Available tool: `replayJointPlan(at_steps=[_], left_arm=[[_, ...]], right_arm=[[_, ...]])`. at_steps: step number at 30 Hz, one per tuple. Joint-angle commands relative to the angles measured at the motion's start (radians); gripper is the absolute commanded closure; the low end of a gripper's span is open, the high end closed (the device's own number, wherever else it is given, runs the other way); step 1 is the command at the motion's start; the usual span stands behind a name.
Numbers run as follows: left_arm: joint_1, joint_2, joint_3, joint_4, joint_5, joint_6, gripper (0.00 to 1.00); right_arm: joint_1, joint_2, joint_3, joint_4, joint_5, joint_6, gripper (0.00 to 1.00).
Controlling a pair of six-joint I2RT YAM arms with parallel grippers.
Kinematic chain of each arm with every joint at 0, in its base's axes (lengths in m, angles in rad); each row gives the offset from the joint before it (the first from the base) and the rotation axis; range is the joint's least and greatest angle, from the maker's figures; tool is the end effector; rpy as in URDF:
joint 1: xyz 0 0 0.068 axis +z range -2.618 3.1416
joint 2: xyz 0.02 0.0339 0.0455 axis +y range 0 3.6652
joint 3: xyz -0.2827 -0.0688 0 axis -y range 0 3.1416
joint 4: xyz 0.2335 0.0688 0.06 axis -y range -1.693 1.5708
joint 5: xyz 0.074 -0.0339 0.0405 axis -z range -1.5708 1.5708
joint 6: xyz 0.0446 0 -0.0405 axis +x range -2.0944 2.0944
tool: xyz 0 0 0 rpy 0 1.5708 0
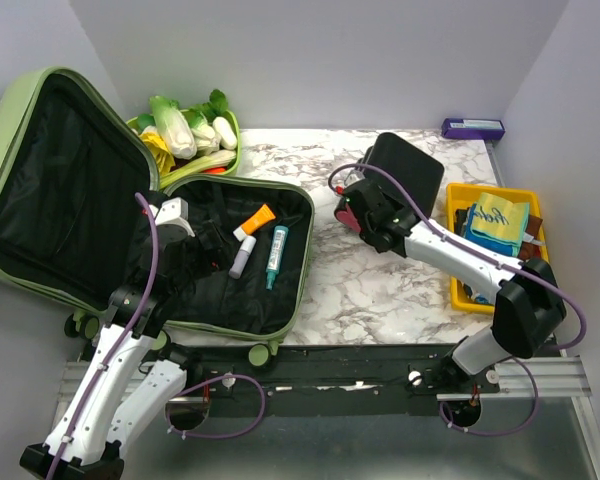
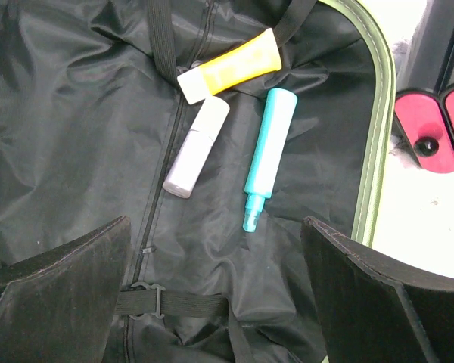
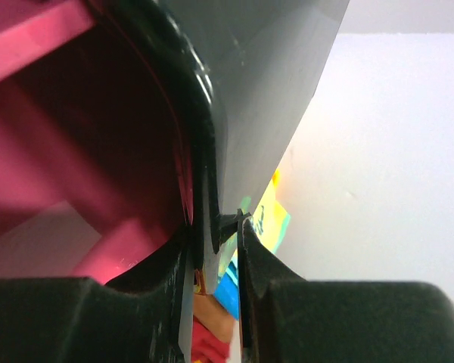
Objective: Open, take out, and arrange the luggage
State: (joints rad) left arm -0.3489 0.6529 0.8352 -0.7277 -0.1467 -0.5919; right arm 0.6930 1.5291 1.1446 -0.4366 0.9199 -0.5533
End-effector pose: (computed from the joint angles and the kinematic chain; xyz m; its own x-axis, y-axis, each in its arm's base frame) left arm 0.1105 -0.0332 0.3253 -0.5277 -0.3954 -0.7518 -0.0888 0.9059 -0.4141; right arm 0.2658 0.1746 0.2901 -0.4948 -0.8247 -0.2738 -0.2704 0.4455 -0.8535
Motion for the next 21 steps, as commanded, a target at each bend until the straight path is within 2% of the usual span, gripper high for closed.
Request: replayJointPlan(at_steps=[1, 3, 4, 7, 10, 17, 21], left_arm=[[0.005, -0.007, -0.007, 0.027, 0.012, -0.003, 0.01], [0.005, -0.004, -0.005, 0.021, 0.007, 0.000, 0.01], [0.005, -0.003, -0.004, 0.020, 0.006, -0.002, 0.01], [0.005, -0.009, -0.007, 0.017, 0.004, -0.003, 0.01], [0.005, -0.018, -0.013, 0.017, 0.007, -0.008, 0.01], [0.005, -0.033, -0.019, 0.019, 0.015, -0.017, 0.01], [0.004, -0.033, -0.021, 0.036, 0.033, -0.032, 0.01]], right_arm=[[0.006, 0.043, 0.021, -0.290, 0.050, -0.016, 0.95], [0.013, 0.057, 0.017, -0.294, 0.033, -0.010, 0.88], [0.019, 0.071, 0.018, -0.291, 0.031, -0.010, 0.75], [0.028, 0.083, 0.038, -0.294, 0.016, 0.003, 0.56], [0.036, 0.071, 0.056, -0.281, -0.015, 0.018, 0.44], [0.059, -0.013, 0.104, -0.277, -0.137, 0.081, 0.39], [0.059, -0.116, 0.116, -0.228, -0.208, 0.131, 0.36]])
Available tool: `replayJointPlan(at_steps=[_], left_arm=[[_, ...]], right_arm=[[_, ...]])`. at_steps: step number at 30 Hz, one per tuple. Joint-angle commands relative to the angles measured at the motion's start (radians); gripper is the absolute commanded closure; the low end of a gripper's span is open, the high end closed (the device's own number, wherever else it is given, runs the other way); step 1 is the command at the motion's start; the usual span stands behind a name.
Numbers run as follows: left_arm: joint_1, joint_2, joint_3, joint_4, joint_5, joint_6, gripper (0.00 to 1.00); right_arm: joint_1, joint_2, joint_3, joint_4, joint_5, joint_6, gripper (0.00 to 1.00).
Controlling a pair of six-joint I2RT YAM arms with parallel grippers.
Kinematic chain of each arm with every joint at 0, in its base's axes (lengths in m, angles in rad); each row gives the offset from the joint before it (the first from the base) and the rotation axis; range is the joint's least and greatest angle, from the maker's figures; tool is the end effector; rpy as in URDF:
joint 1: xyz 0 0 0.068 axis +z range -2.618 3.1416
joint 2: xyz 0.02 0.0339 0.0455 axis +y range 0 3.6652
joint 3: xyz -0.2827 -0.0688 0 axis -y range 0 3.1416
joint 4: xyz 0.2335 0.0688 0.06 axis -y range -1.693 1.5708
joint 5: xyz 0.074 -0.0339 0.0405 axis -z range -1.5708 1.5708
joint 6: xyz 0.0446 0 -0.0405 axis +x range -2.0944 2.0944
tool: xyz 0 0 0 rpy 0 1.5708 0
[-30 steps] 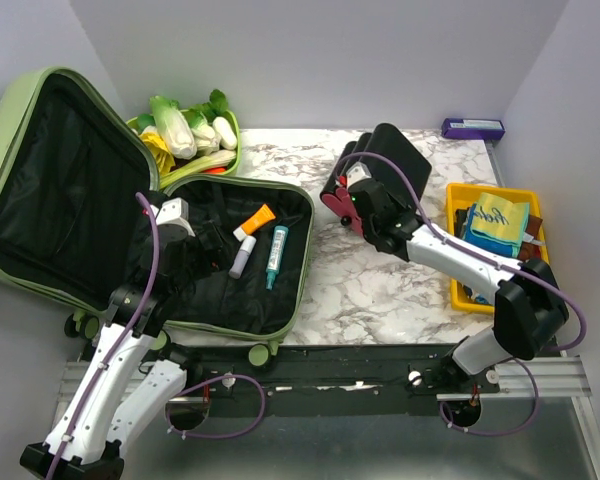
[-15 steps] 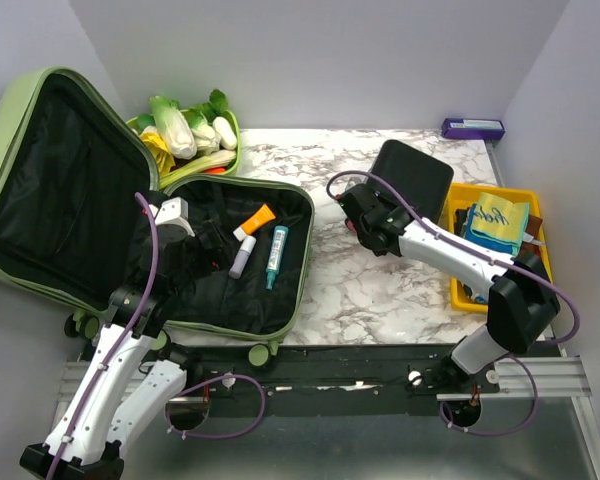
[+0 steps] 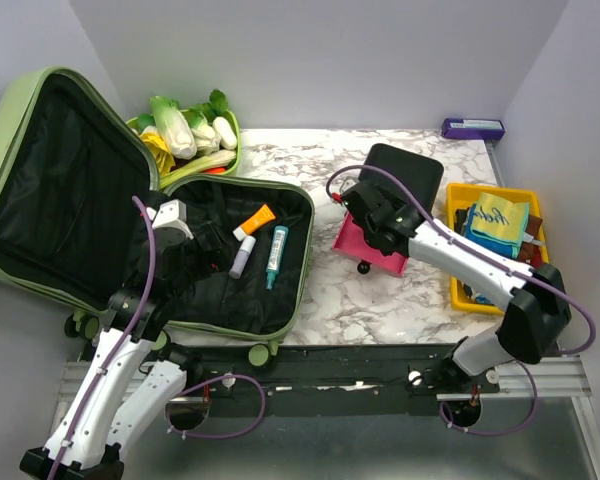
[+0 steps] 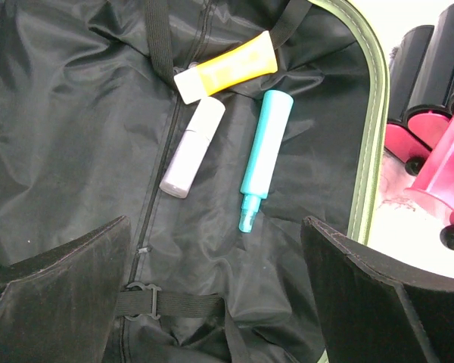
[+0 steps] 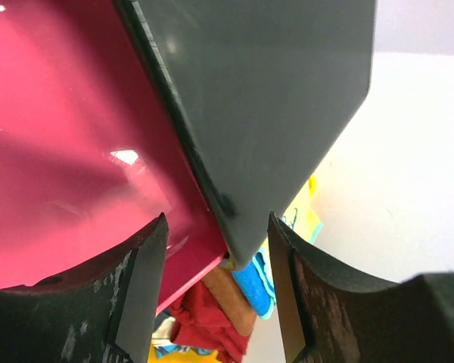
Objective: Open, take out, and arrange the luggage
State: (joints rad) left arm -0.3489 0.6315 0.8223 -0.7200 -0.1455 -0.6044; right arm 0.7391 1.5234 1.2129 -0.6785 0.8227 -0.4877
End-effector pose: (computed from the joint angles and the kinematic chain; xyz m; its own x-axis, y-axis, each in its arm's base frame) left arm 0.1072 -0.0321 0.3240 -0.5158 -0.4107 -0.7519 -0.0881 0.8984 -0.4303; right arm 0.2472 0.1810 0.2945 -0.4703 -0.8599 -0.1985 -0.4312 0.4201 -0.7985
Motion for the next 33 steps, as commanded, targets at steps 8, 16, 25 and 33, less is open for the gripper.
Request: replayJointPlan(at_steps=[8, 16, 25, 33], left_arm=[[0.004, 0.011, -0.029, 0.085, 0.170, -0.055, 0.01], [-0.103, 0.056, -0.126, 0.303, 0.348, -0.149, 0.01], [-0.404, 0.336, -0.086, 0.502, 0.317, -0.202, 0.01], [-0.525, 0.571, -0.002, 0.685, 0.366, -0.195, 0.01]], right_arm=[[-0.075, -0.200, 0.094, 0.135, -0.267, 0.084, 0.24], [-0.470, -0.042, 0.285, 0.204, -0.757, 0.216, 0.05], [-0.688, 0.377, 0.712, 0.080, -1.192, 0.261, 0.04], [-0.705, 0.508, 0.780, -0.013, -1.333, 0.258, 0.04]])
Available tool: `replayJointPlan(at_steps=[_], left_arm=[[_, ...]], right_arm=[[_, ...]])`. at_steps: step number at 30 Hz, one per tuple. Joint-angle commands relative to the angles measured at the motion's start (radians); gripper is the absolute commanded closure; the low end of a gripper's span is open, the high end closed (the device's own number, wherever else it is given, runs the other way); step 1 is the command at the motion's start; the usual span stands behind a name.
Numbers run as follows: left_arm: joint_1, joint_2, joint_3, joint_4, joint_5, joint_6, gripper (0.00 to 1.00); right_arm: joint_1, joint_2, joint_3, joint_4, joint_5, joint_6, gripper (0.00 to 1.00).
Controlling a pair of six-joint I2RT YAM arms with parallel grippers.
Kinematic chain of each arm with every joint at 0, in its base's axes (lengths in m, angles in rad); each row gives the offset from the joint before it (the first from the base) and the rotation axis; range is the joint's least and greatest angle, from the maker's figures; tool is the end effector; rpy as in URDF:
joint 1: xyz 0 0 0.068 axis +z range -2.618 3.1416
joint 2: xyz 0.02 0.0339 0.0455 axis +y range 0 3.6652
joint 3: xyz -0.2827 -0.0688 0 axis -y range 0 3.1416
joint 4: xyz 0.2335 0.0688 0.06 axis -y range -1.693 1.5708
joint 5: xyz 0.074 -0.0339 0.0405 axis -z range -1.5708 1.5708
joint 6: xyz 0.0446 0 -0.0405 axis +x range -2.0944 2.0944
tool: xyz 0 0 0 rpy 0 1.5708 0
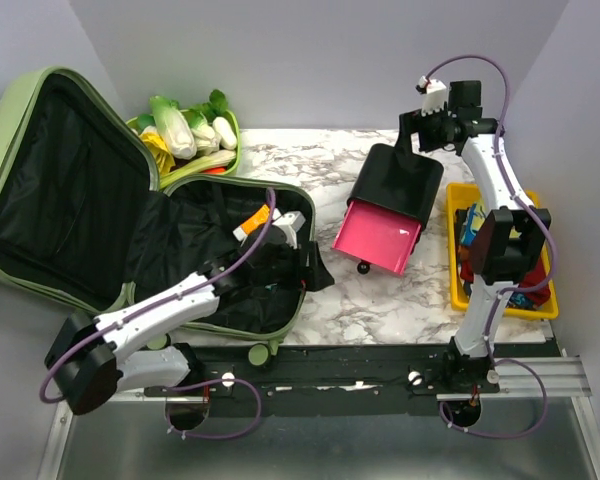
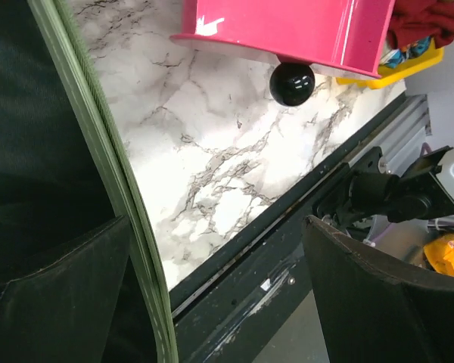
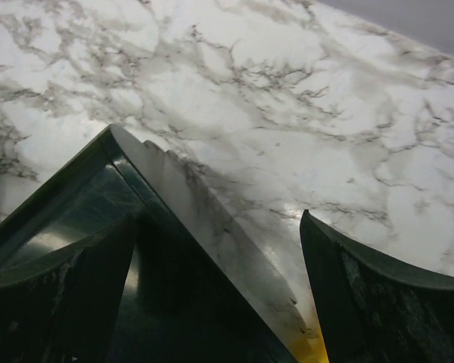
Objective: Open, take out, and arrange the luggage
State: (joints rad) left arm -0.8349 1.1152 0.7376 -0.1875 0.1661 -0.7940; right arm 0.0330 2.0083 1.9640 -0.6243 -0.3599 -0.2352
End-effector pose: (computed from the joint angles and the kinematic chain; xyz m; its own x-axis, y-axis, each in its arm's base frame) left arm 0.1519 -0.1787 0.2739 -0.8402 -0.1201 -0.5289 0.3218 0.6746 -0.6644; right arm 0.4658 0.0311 0.3474 -0.5309 -0.2358 -0.8140 -0.4430 0.8960 0.0294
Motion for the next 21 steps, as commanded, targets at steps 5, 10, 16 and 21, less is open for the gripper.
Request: replayJointPlan(at_steps=[5, 10, 16, 21], left_arm=[[-0.050, 0.271, 0.187, 0.172, 0.064, 0.003, 0.01], [-0.050, 0.360, 0.267, 0.151, 0.081, 0.022, 0.01], [-0.050, 0.342, 0.292, 0.070, 0.001, 0.061, 0.01], [-0.050, 0.322, 0.312, -0.030, -0.092, 0.076, 0.01]], right_arm=[[-0.007, 0.024, -0.014, -0.103, -0.145, -0.029, 0.04], [-0.018, -0.031, -0.095, -0.098, -0.174, -0.024, 0.06], [-0.019, -0.069, -0.169, -0.130, -0.182, -0.006, 0.11], [-0.018, -0.100, -0.226, -0.152, -0.120, 0.016, 0.17]])
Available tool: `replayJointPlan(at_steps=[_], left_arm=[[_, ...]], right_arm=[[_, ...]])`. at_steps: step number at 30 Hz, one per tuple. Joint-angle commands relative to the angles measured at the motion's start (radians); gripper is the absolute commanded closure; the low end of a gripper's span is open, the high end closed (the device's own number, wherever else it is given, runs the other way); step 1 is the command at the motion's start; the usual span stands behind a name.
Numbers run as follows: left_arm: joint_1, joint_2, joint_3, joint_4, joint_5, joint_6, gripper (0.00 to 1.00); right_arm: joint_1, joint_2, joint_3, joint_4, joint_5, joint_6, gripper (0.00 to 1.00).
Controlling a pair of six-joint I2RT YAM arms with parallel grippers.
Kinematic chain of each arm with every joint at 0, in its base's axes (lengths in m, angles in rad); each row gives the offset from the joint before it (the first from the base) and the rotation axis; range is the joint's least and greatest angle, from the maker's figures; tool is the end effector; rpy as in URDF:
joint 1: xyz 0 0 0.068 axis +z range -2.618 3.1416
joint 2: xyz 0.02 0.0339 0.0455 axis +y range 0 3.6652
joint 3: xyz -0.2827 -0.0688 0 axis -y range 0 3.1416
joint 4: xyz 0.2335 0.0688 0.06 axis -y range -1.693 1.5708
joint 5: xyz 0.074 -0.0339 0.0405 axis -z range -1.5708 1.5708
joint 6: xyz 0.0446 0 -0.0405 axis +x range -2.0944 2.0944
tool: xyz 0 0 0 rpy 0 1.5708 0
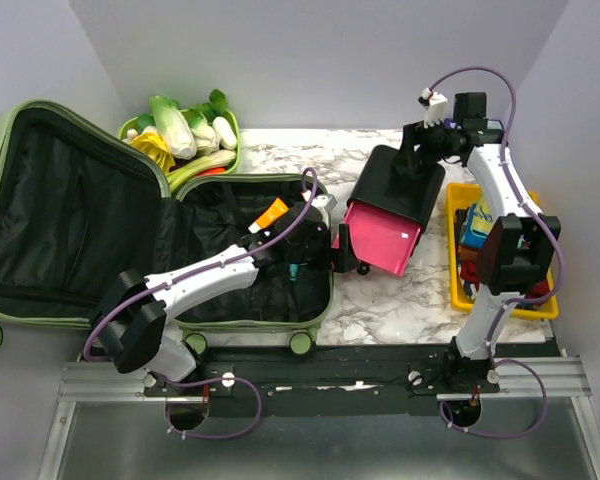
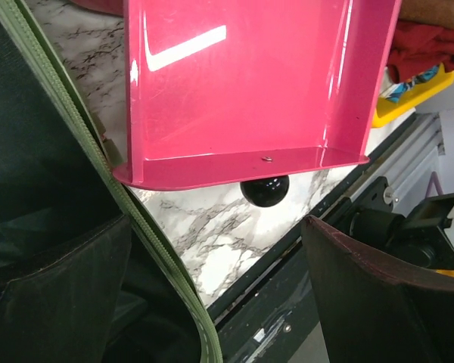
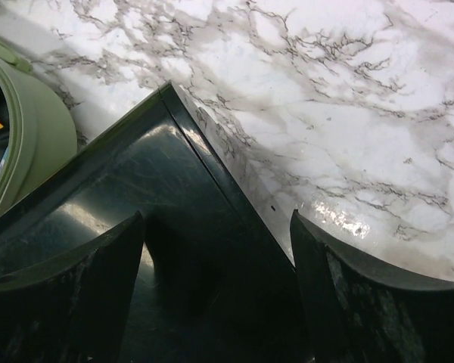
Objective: Open, take out, and arrange the luggage
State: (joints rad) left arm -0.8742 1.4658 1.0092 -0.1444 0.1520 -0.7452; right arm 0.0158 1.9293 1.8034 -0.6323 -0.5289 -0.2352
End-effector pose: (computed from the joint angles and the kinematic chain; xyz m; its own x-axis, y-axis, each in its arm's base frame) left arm 0.2026 -0.2527 0.2788 -0.8351 -0.0463 -0.5481 0.3701 0.6898 -0.6222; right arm 0.4397 0.0295 0.3311 -0.5801 -0.2104 -0.7869 -0.5297 0.8313 0.1682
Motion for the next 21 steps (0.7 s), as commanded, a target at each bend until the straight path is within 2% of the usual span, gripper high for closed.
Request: replayJointPlan(at_steps=[1, 2, 13, 16, 19, 21], left_arm=[[-0.011, -0.042, 0.045, -0.083, -0.100, 0.029, 0.01], [-0.011, -0.050, 0.046, -0.090, -0.114, 0.029, 0.01], [0.007, -0.188, 0.055, -0.196, -0.223, 0.078, 0.01], [0.044, -0.220, 0.061, -0.236, -0.213, 0.145, 0.01], [0.127, -0.245, 0.068, -0.271, -0.203, 0.228, 0.01], [0.239, -0.254, 0.048, -0.221, -0.117, 0.315, 0.01]], right_arm=[[0.000, -0.027, -0.078, -0.150, 0.053, 0.017, 0.19], [-0.002, -0.038, -0.104, -0.152, 0.064, 0.022, 0.21], [-0.002, -0.214, -0.314, -0.073, 0.182, 0.082, 0.20], [-0.001, -0.239, -0.297, -0.018, 0.295, 0.119, 0.14], [-0.004, -0.276, -0.241, 0.052, 0.466, 0.158, 0.00], [-0.002, -0.321, -0.214, 0.108, 0.573, 0.197, 0.00]])
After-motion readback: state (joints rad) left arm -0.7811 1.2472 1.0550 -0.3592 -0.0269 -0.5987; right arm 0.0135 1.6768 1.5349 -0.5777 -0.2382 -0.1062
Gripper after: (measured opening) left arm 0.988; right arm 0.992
